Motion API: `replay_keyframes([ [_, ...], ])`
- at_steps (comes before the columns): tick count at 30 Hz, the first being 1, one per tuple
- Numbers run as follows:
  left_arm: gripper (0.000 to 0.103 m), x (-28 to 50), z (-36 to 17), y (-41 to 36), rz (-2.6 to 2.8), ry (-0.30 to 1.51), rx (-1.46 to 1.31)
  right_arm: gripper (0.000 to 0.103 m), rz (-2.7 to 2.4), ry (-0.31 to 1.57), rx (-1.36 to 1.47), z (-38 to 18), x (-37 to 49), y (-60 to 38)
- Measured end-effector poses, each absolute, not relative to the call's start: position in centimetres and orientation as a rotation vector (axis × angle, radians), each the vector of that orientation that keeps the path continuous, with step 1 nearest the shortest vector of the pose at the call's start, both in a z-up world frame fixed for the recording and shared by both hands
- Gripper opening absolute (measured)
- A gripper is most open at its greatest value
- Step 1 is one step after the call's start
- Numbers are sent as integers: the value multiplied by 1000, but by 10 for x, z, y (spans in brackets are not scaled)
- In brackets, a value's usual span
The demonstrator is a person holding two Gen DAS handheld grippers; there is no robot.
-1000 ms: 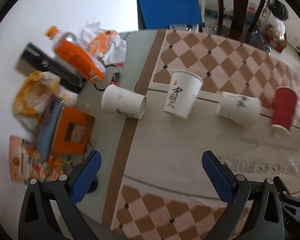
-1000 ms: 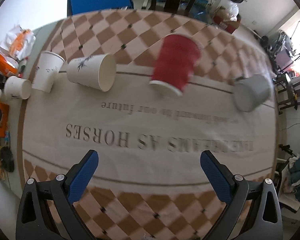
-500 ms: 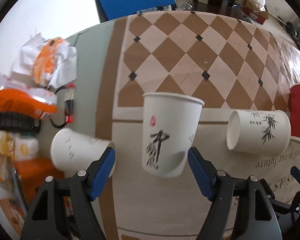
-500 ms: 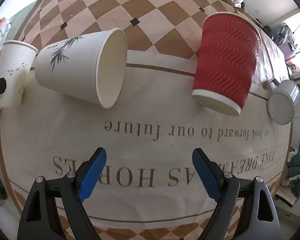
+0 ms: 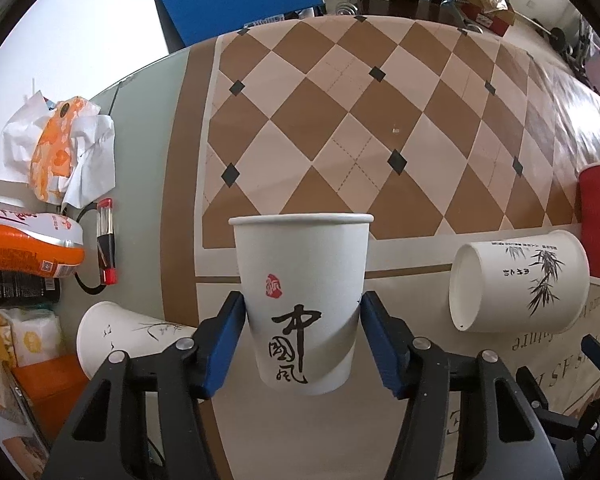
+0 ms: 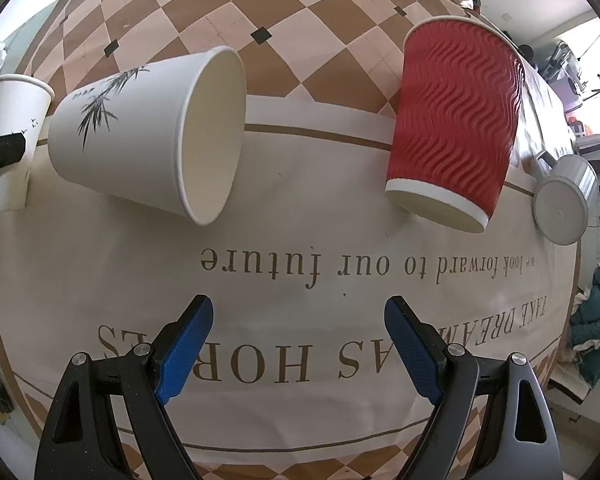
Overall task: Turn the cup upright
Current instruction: 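Lift the white cup with the left tool and carry it toward the right tool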
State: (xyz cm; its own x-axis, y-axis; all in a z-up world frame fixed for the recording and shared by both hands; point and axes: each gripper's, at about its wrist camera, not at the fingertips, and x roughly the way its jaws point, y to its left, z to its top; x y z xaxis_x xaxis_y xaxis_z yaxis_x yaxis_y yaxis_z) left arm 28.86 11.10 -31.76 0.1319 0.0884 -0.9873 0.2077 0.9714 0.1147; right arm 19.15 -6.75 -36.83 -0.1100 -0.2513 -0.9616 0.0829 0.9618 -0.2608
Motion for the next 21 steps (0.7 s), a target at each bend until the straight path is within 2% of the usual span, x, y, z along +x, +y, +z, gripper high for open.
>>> replay_keyframes([
  [9, 55, 260, -289, 118, -69, 1402, 188, 89, -295, 1634, -142, -342, 182, -66],
  [21, 55, 163, -232, 86, -64, 1430, 70, 89, -327, 1601, -115, -289, 139, -109],
])
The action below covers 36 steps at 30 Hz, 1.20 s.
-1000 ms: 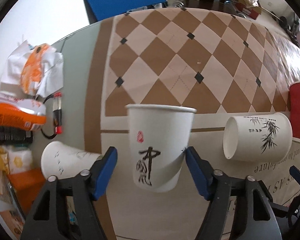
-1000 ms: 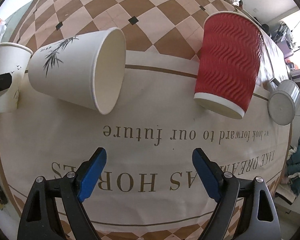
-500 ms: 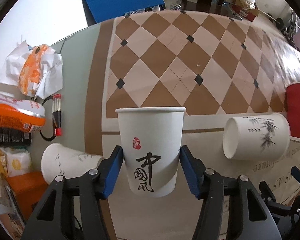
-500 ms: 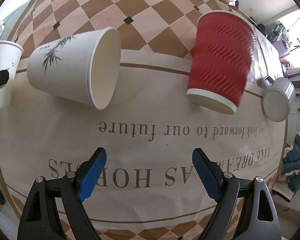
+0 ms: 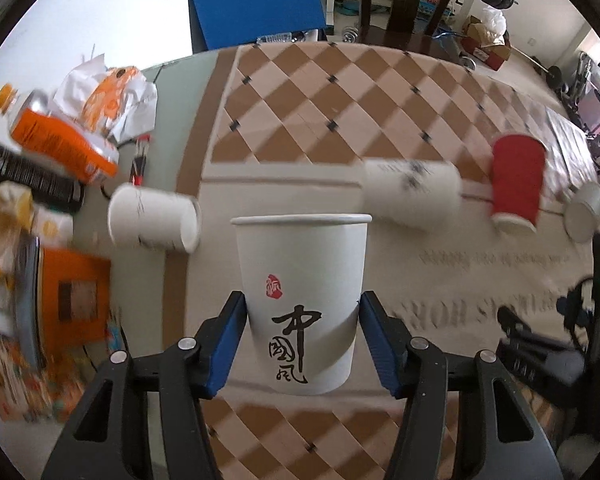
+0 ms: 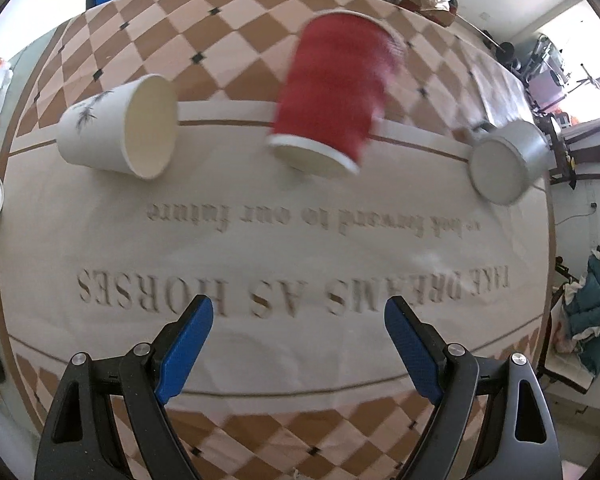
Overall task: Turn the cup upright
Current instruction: 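Lift the white cup with the left tool and carry it toward the right tool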
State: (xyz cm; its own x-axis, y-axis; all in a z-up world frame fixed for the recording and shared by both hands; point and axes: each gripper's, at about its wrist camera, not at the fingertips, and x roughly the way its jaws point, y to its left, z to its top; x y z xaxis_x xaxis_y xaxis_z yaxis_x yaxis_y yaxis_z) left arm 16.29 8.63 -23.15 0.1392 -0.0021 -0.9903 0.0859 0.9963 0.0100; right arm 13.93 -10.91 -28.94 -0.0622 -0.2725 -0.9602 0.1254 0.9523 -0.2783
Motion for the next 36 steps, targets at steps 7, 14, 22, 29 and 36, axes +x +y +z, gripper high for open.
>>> replay_keyframes([
  [7, 55, 107, -237, 28, -97, 1497, 1, 89, -383, 1608, -84, -275, 102, -181],
  [14, 55, 78, -265, -48, -188, 1573, -5, 89, -488, 1624, -24, -273, 68, -261],
  [22, 55, 67, -288, -116, -234, 1624, -14, 89, -566, 1648, -2, -279, 46, -321],
  [29, 55, 69, -306, -132, -286, 1689, -54, 89, -589, 1671, 8, -291, 40, -342],
  [36, 59, 73, -313, -135, -298, 1704, -34, 89, -583, 1678, 15, -298, 38, -348],
])
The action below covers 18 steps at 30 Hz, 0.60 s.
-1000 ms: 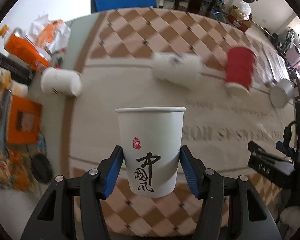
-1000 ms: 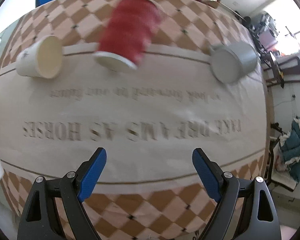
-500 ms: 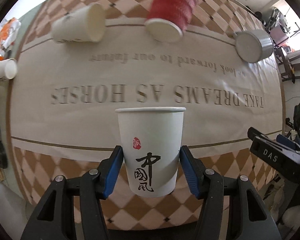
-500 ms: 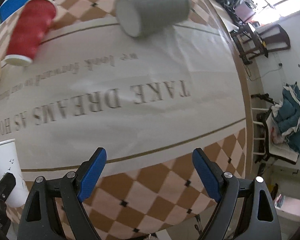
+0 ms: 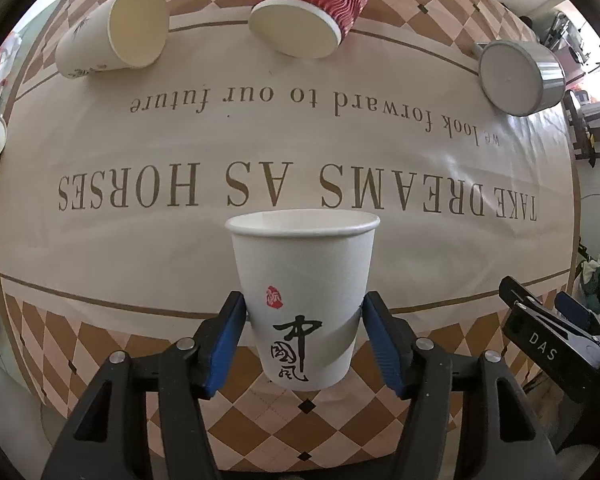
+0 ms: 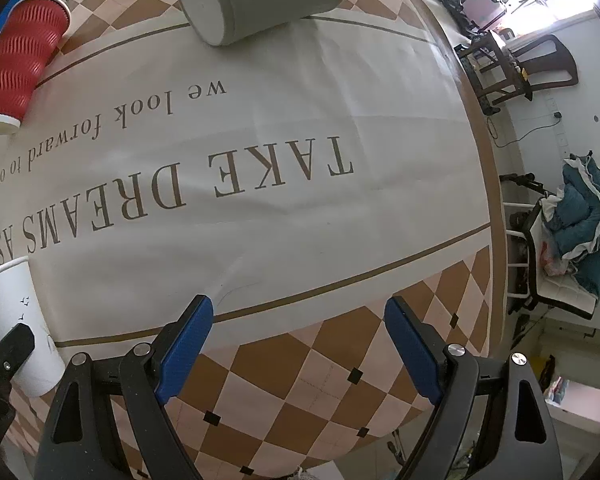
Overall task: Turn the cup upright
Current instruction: 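Close the right tool on the white cup while the left tool opens and releases it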
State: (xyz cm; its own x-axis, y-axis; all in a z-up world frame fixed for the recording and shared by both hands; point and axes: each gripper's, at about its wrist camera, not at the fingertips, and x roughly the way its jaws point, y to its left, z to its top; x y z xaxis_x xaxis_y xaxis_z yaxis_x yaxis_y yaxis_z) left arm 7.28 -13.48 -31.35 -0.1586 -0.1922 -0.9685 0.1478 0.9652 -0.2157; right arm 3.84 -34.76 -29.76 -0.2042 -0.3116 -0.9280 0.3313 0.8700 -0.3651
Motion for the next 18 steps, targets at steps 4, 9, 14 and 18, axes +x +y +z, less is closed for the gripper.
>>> replay_keyframes([
  [4, 59, 74, -316, -138, -302, 1713, -18, 89, -579, 1673, 21, -297, 38, -349],
  [9, 79, 77, -307, -151, -299, 1660, 16, 89, -574, 1657, 35, -290, 40, -349],
  [14, 101, 86, -270, -132, -296, 1580, -17, 89, -571, 1647, 58, -279, 38, -350],
  [18, 103, 89, -238, -94, -238, 1469, -64, 89, -541, 1637, 108, -265, 37, -344],
])
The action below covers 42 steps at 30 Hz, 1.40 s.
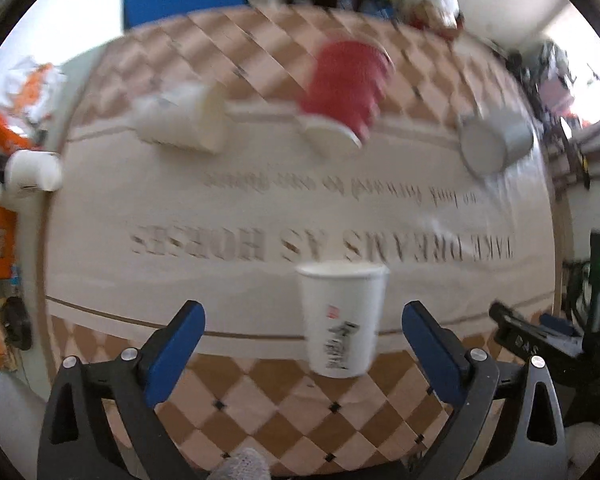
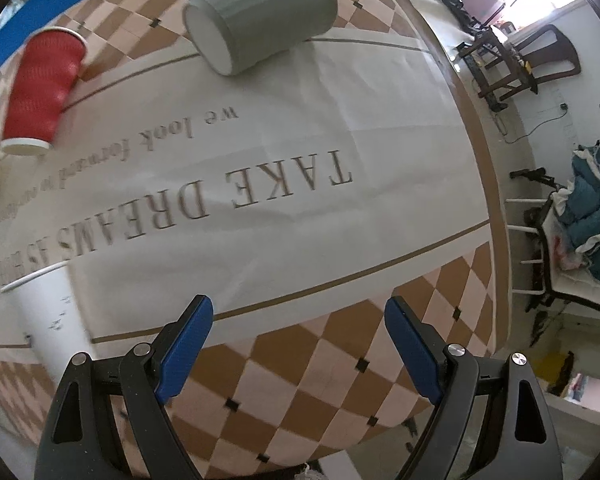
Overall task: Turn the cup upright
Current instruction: 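Close the right tool on the white cup while the left tool opens and releases it, then carry the white cup with the right tool and lower it onto the cloth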
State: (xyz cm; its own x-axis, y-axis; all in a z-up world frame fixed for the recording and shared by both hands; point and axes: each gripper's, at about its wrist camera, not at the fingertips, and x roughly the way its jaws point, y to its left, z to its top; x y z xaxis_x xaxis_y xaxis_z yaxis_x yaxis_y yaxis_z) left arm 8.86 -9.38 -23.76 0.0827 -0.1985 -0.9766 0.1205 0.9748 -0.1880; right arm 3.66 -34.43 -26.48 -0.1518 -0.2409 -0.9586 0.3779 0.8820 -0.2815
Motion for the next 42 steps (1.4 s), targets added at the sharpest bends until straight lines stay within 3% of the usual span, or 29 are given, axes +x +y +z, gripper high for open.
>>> replay_keyframes([
  [7, 103, 80, -234, -9, -61, 1388, -41, 89, -357, 1621, 129, -246, 49, -289],
  [18, 103, 72, -293, 29, -24, 1515, 85, 89, -181, 1683, 31, -265, 78, -186],
  [29, 103, 79, -321, 27, -40, 1553, 130, 75, -172, 1754, 35, -291, 87, -158],
  [33, 103, 82, -326, 27, -55, 1565, 128, 60, -188, 1778, 53, -303, 88, -164],
  [42, 103, 88, -330, 24, -69, 1582, 136, 59, -225, 1717, 138, -296, 81, -175],
])
